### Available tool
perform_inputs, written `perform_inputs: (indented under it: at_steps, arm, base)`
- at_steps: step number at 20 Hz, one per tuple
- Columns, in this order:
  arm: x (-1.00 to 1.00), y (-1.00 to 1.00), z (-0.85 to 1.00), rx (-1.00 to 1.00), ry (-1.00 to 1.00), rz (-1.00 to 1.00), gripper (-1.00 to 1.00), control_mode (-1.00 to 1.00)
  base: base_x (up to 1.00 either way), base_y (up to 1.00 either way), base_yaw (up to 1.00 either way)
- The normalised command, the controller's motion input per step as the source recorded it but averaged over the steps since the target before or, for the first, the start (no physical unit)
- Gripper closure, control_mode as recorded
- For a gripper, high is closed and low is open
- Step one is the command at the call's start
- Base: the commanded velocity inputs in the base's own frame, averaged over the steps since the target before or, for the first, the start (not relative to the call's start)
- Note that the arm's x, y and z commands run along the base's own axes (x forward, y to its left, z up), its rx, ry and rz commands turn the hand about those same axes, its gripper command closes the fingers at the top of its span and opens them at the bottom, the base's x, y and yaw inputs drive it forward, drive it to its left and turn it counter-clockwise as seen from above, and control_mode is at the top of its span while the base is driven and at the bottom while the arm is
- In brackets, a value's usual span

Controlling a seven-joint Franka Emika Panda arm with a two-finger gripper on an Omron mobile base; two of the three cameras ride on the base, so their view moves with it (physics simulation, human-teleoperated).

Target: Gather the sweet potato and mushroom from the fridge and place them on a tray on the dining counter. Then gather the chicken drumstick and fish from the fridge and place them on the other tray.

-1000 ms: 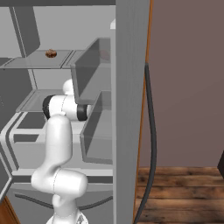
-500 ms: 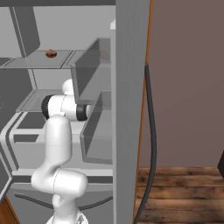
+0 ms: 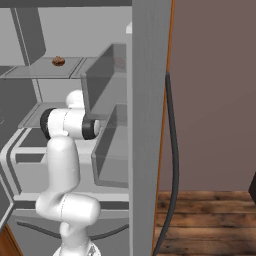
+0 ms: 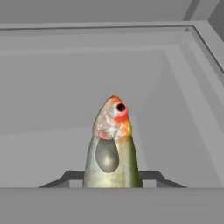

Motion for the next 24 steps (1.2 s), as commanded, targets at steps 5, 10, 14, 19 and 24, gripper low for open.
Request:
perform_inputs:
  at_steps: [5, 10, 14, 19, 24]
  arm:
    - [-0.88, 0.02, -0.01, 0.01, -0.04, 0.0, 1.0, -1.0]
    - [-0.97, 0.01, 0.05, 0.04, -0.02, 0.0, 1.0, -1.0]
    - [-0.93, 0.01, 0.33, 0.03, 0.0, 0.0, 1.0, -1.0]
    - [-0.95, 0.04, 0.55, 0.01, 0.0, 0.0, 1.0, -1.0]
    - [-0.83, 0.03, 0.7, 0.0, 0.0, 0.0, 1.0, -1.0]
  base:
    - [0.0, 0.0, 0.0]
    - [0.0, 0.0, 0.0]
    - [0.0, 0.0, 0.0]
    - [0.0, 0.0, 0.0]
    - [0.0, 0.0, 0.0]
